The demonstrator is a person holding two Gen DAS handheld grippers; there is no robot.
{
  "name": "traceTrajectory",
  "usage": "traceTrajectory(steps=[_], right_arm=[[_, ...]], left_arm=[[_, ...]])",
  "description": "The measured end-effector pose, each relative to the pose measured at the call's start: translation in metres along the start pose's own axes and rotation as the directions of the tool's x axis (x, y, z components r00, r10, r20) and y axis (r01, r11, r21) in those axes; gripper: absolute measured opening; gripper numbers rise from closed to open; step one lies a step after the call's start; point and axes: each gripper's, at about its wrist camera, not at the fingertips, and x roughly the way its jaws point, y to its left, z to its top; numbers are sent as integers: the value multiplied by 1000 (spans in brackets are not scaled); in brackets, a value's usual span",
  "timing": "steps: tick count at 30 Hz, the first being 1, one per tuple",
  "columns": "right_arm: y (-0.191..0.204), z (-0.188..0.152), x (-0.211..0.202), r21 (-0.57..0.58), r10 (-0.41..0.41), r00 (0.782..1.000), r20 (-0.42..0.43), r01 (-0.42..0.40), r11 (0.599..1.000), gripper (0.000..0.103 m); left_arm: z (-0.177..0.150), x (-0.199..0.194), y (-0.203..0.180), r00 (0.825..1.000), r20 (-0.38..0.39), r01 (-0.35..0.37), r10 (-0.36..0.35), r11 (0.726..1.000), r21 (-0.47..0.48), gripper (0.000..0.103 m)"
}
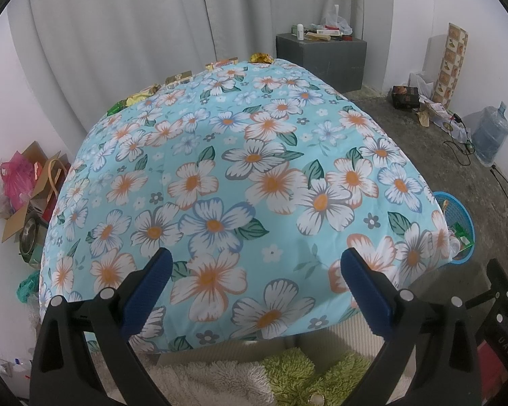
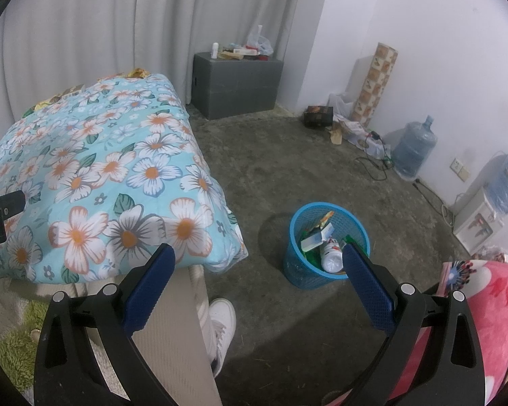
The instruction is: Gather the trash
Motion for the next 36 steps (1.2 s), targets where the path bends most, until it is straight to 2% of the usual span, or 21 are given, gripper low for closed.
traceTrajectory(steps=[36], right_arm=[[1, -1, 0, 2, -2, 1000, 1, 2, 1000, 95]], left_arm=[[1, -2, 1, 1000, -1, 0, 0, 1000, 2, 97]])
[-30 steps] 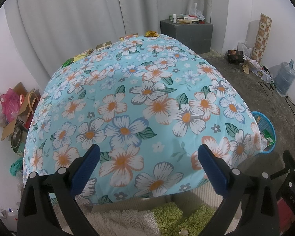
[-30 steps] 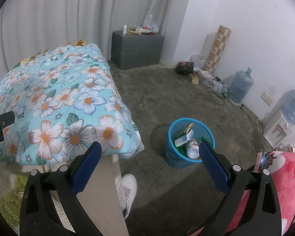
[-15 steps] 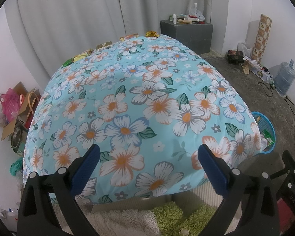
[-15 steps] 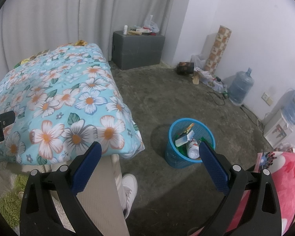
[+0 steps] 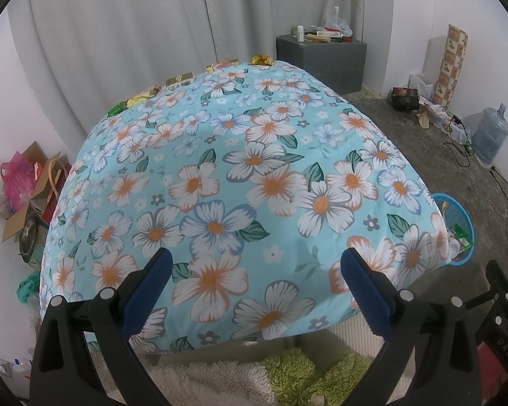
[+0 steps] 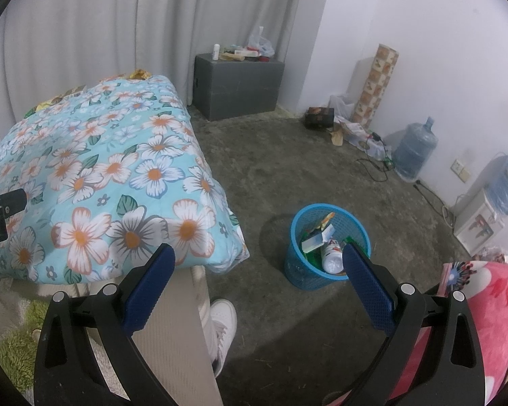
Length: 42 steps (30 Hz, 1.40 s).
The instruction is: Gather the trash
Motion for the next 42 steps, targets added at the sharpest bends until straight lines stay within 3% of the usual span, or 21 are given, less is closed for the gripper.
traceTrajectory(steps=[42], right_arm=[[4, -2, 3, 4, -5, 1000, -1, 5, 1000, 95]], left_arm=[[-4, 0, 1, 1000, -7, 2, -2, 1000, 3, 97]])
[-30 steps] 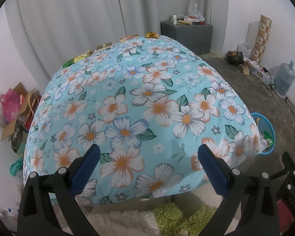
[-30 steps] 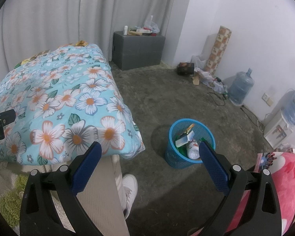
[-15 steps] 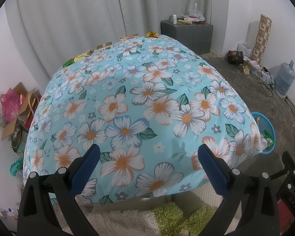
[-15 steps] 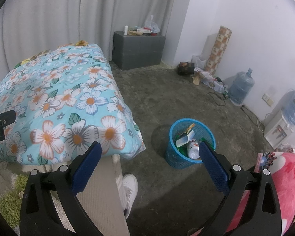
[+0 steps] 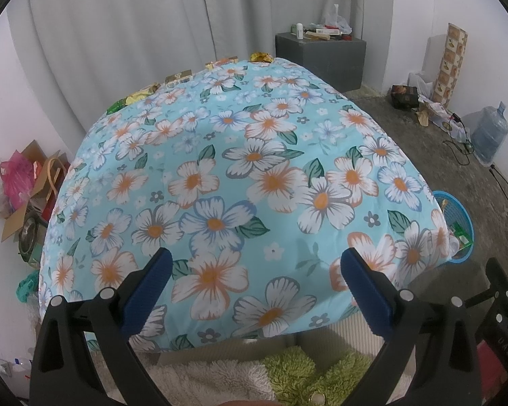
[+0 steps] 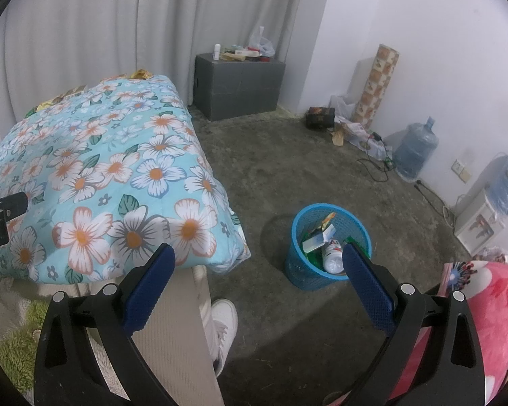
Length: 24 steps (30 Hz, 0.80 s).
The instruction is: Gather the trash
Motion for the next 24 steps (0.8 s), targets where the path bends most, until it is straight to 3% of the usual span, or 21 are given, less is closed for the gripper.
traceTrajectory(steps=[24], right_arm=[[1, 0, 0, 0, -1, 1000, 2, 1, 1000, 95]], left_arm=[[-3, 3, 0, 1000, -12, 5, -4, 1000, 18, 97]])
